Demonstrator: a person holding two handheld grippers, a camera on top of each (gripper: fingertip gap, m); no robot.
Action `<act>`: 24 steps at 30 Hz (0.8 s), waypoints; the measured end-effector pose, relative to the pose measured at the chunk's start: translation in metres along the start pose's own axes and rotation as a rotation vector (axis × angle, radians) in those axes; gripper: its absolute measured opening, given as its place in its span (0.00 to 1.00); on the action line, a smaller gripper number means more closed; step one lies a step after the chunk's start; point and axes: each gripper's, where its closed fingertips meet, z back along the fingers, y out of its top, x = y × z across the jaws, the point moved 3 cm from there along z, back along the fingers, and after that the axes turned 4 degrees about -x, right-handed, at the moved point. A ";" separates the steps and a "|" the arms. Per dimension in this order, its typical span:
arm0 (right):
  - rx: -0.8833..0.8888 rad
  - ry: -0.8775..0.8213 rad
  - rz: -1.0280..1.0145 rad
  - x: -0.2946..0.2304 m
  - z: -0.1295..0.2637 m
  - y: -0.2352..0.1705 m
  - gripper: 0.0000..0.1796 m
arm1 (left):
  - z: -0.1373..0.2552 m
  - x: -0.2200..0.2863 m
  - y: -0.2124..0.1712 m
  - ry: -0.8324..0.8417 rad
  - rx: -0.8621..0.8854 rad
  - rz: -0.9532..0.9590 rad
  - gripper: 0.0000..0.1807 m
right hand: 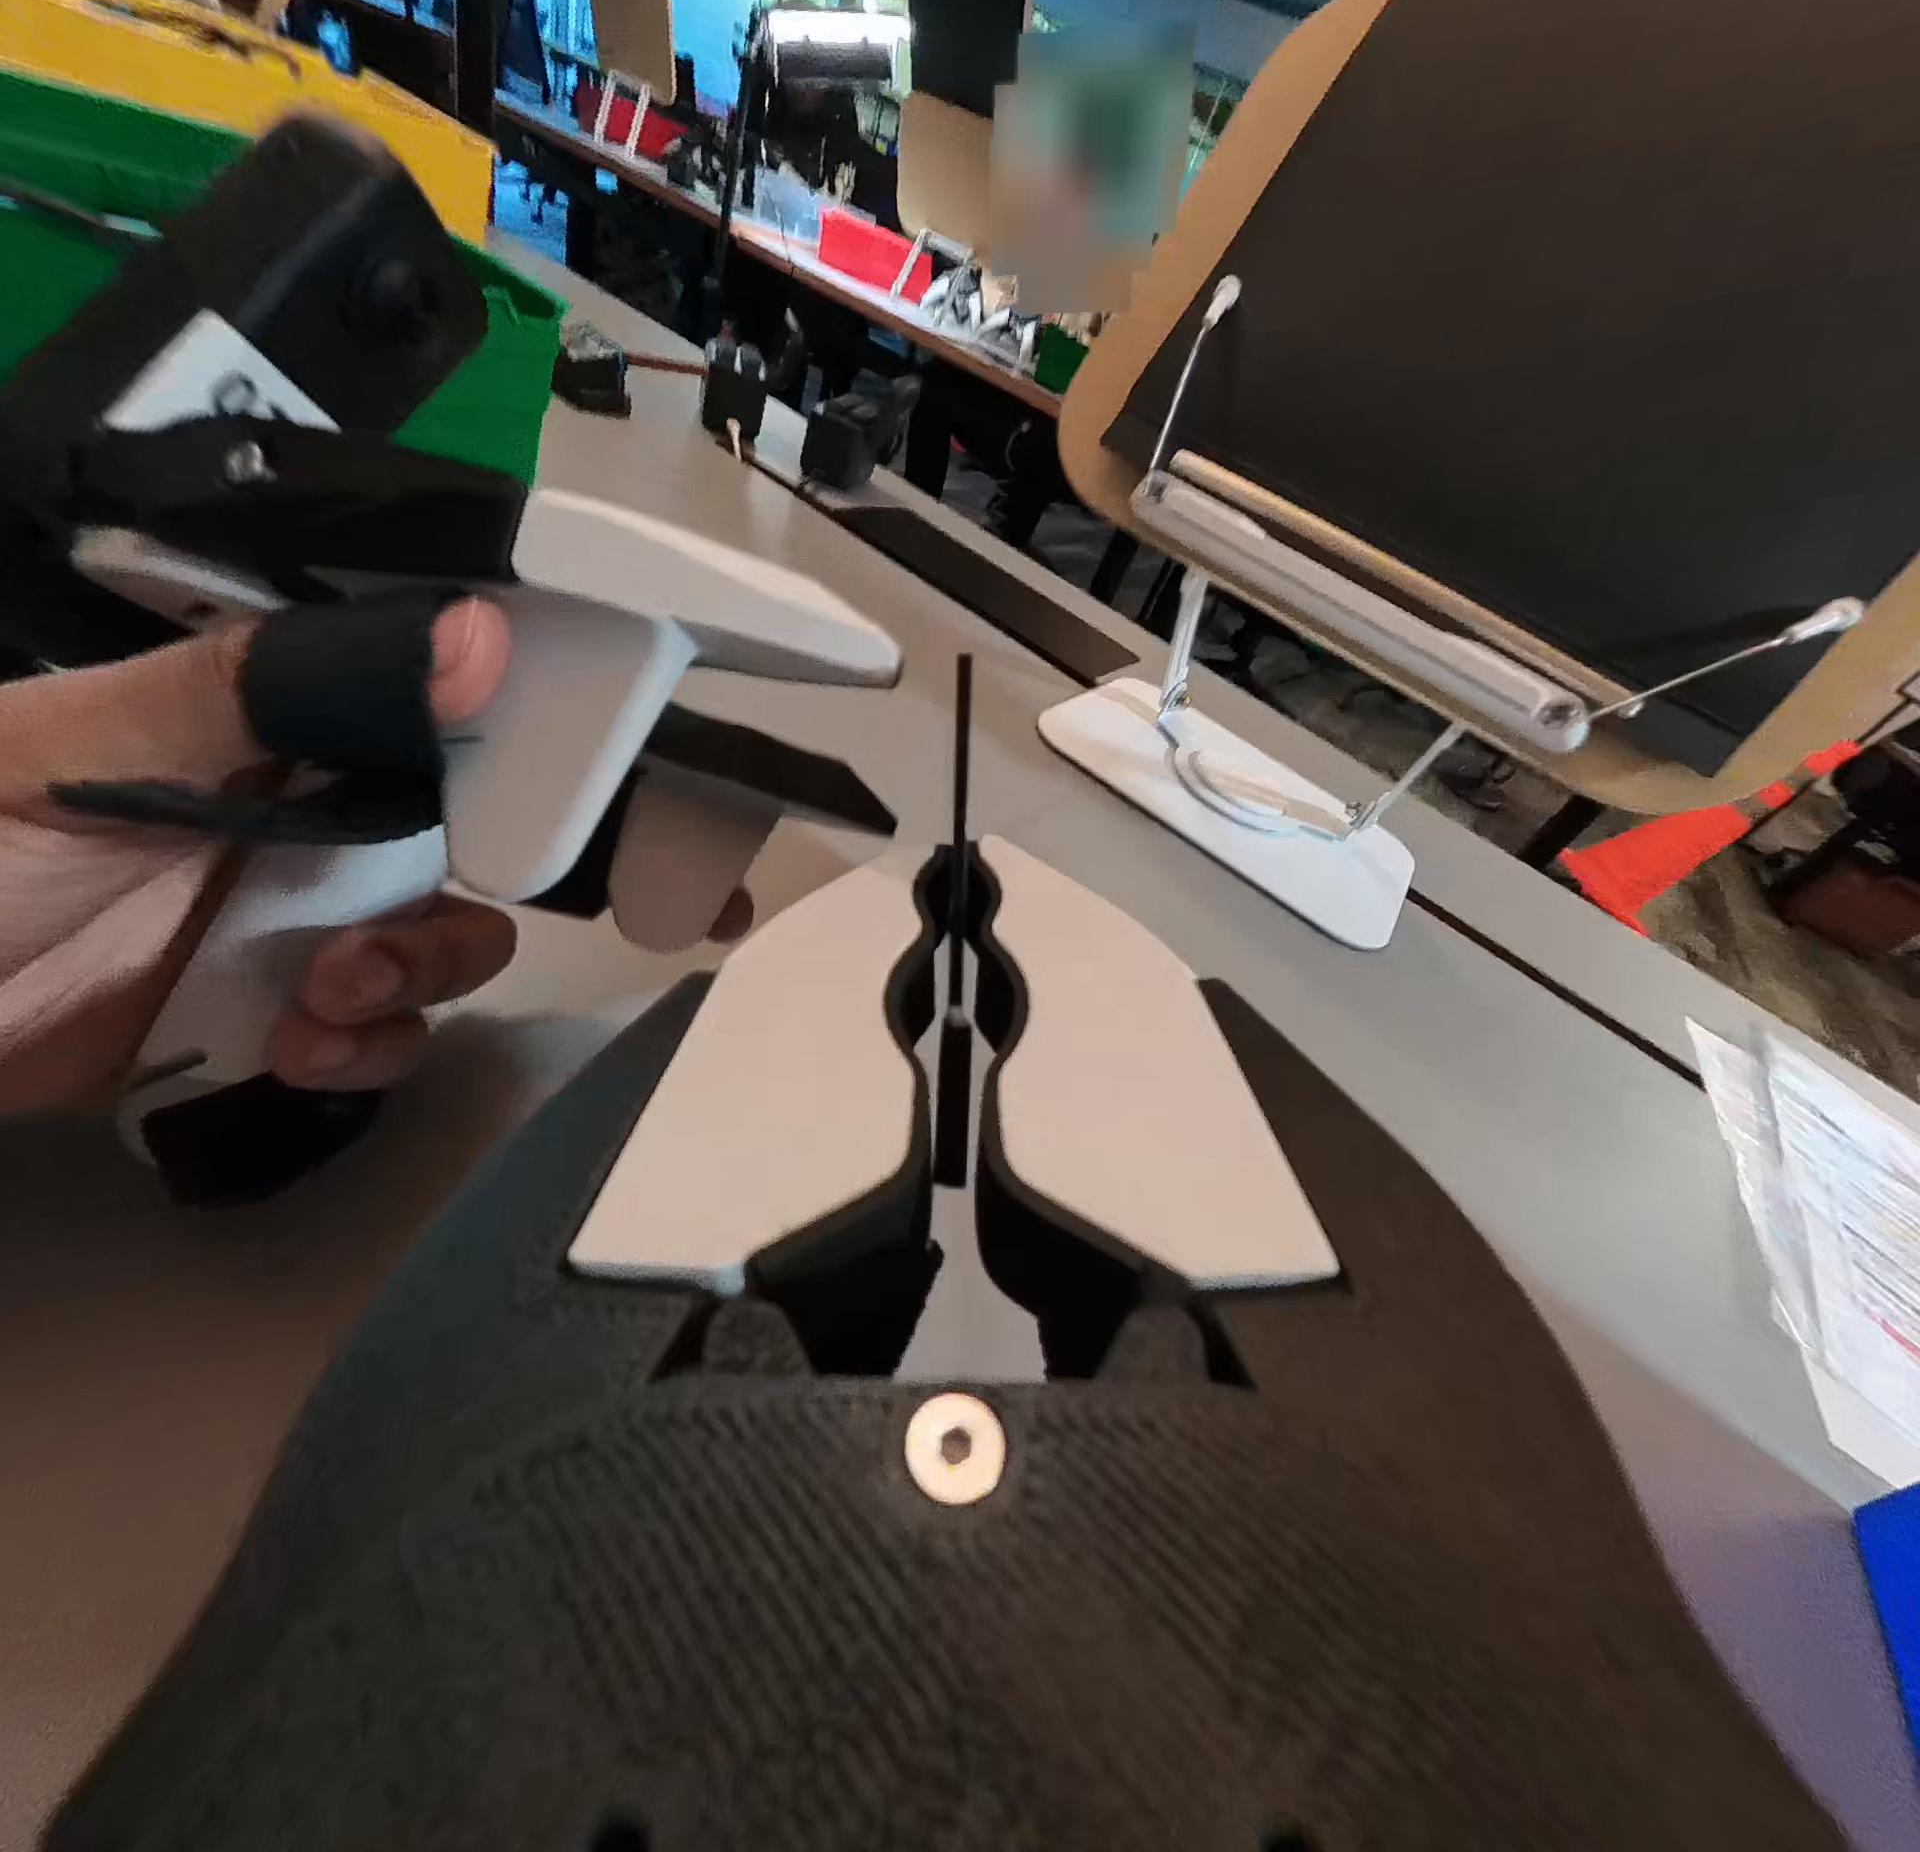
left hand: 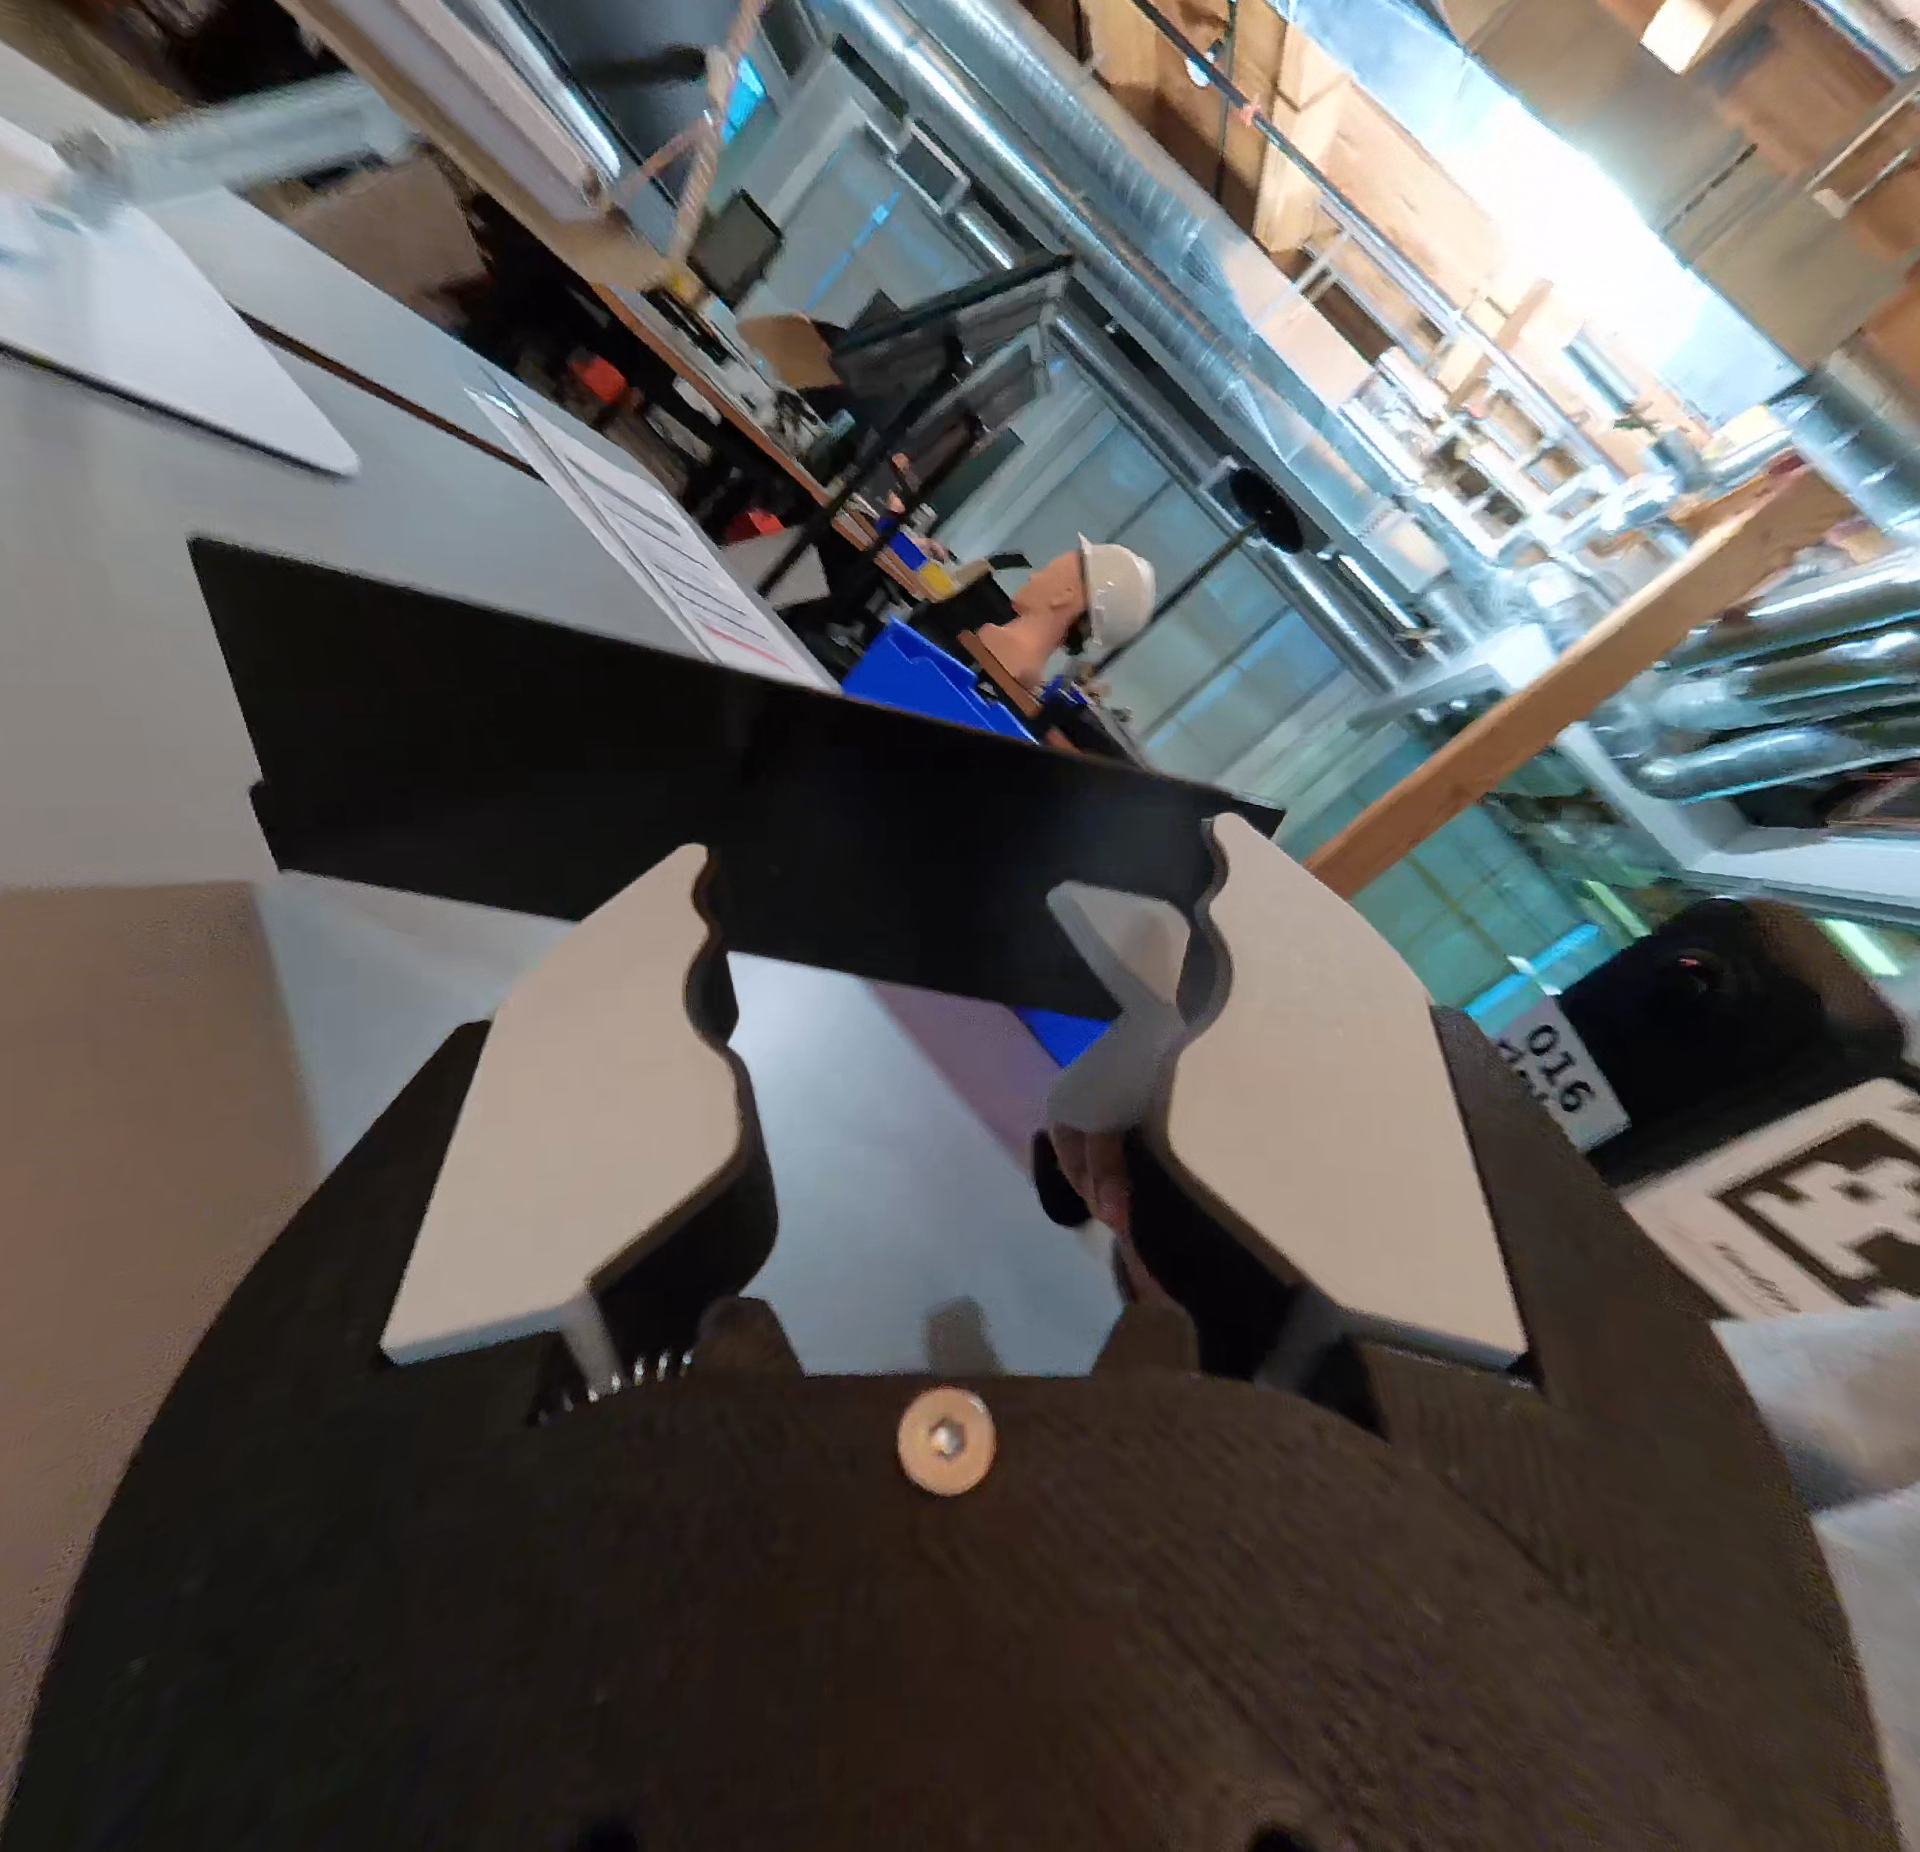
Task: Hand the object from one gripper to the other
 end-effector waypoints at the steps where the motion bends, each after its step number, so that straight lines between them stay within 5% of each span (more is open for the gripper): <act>1: 0.031 -0.003 0.014 0.002 0.003 0.004 0.01 | -0.002 0.000 -0.002 -0.031 -0.023 0.054 0.51; 5: 0.120 -0.048 0.211 0.000 0.010 0.014 0.01 | -0.013 0.011 -0.015 -0.324 -0.116 0.469 0.68; 9: 0.187 -0.005 0.410 -0.027 0.011 0.019 0.01 | -0.012 0.013 -0.015 -0.508 -0.054 0.724 0.69; 13: 0.200 0.031 0.494 -0.048 0.010 0.018 0.01 | 0.001 0.006 0.003 -0.541 0.066 0.705 0.56; 19: 0.192 0.036 0.419 -0.044 0.008 0.014 0.02 | 0.006 0.006 0.012 -0.464 0.083 0.528 0.55; 24: 0.130 0.166 0.064 -0.021 0.002 0.005 0.34 | 0.019 -0.001 0.029 -0.313 0.153 0.318 0.54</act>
